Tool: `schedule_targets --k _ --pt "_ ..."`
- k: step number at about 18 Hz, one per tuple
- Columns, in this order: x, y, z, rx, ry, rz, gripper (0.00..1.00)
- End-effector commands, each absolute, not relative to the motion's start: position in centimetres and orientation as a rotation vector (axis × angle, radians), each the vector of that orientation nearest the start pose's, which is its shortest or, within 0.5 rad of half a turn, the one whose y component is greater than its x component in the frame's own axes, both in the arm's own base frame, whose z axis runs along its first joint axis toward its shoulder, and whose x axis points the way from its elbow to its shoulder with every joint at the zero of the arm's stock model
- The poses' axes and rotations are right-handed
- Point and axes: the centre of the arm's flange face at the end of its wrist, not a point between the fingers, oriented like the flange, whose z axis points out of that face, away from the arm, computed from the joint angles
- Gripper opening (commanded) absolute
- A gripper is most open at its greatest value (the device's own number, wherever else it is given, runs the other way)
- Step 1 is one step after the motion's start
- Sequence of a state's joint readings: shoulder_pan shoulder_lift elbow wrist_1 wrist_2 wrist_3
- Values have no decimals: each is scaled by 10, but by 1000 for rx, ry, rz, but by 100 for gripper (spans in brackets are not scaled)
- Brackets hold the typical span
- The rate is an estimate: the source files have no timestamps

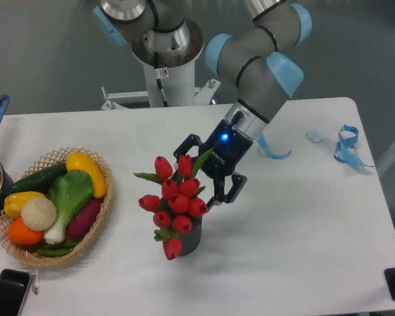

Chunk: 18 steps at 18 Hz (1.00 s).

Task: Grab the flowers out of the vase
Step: 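Close the gripper on the red tulip stems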

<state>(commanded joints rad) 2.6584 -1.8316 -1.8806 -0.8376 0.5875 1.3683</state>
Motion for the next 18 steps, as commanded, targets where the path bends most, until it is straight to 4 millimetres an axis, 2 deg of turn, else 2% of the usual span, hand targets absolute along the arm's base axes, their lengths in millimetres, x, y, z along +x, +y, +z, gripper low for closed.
schedule_targets --k 9,18 --pt "-388 455 317 -2123 405 -236 100" --pt "-394 456 323 -2118 407 -219 100"
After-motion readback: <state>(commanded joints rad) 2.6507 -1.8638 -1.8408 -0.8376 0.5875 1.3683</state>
